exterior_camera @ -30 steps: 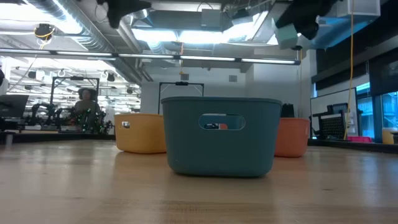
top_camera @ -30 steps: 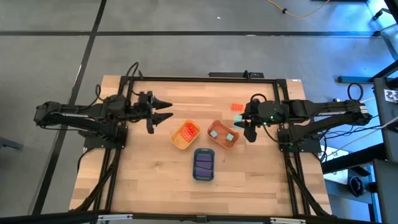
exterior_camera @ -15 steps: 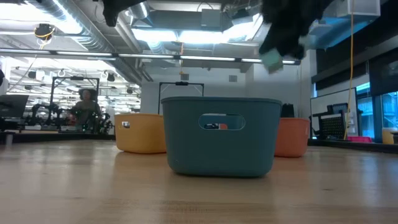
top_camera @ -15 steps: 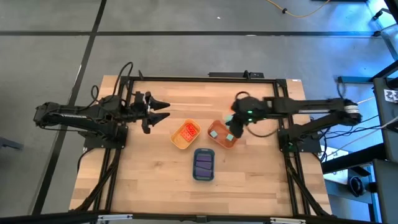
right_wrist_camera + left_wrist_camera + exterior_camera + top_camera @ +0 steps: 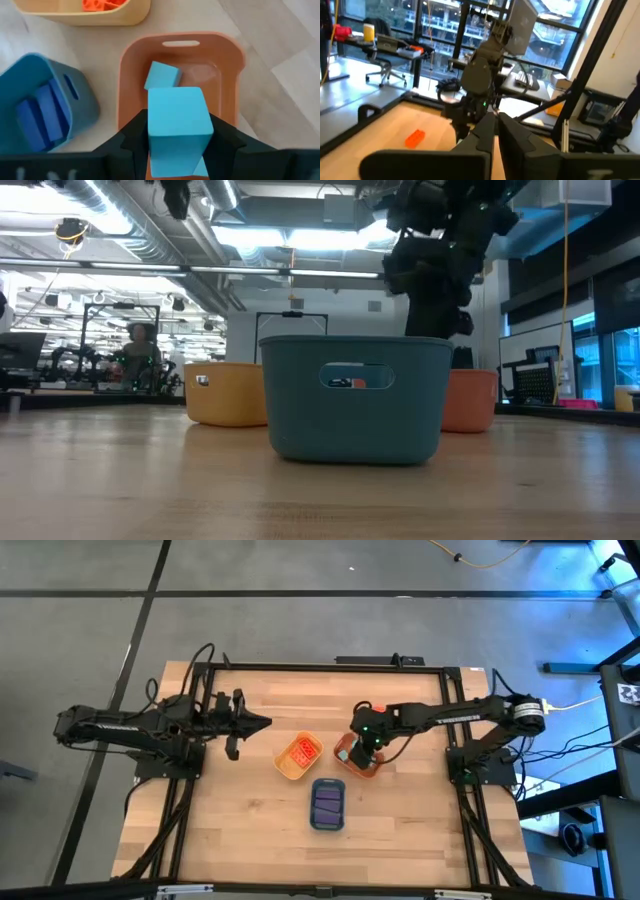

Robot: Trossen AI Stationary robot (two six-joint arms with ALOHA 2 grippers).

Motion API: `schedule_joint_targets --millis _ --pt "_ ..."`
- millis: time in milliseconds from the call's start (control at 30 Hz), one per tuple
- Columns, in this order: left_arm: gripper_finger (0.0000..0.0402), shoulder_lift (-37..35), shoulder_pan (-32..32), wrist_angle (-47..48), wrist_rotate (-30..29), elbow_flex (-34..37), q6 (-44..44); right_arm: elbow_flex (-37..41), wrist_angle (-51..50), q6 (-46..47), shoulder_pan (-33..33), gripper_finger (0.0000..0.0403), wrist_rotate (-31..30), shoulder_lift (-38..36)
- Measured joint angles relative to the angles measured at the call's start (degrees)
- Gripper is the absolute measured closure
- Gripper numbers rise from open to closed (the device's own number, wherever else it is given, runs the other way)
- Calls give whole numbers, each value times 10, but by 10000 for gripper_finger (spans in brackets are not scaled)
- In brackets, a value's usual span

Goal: Sort & place blocks by color
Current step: Put the light blue block into the orange bin

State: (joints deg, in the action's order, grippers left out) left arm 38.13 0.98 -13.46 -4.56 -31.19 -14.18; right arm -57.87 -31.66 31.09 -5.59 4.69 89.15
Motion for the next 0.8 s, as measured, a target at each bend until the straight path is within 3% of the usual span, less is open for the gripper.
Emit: schedule_joint_targets --millis 300,700,800 --pt "400 -45 0 -154 -3 134 -73 -36 -7 2 -4 267 -5 101" --pt "401 -61 0 -160 -4 140 -82 -41 -6 33 -4 267 -4 138" --pt "401 -60 0 -156 -4 140 -82 -39 -7 39 -4 235 -10 140"
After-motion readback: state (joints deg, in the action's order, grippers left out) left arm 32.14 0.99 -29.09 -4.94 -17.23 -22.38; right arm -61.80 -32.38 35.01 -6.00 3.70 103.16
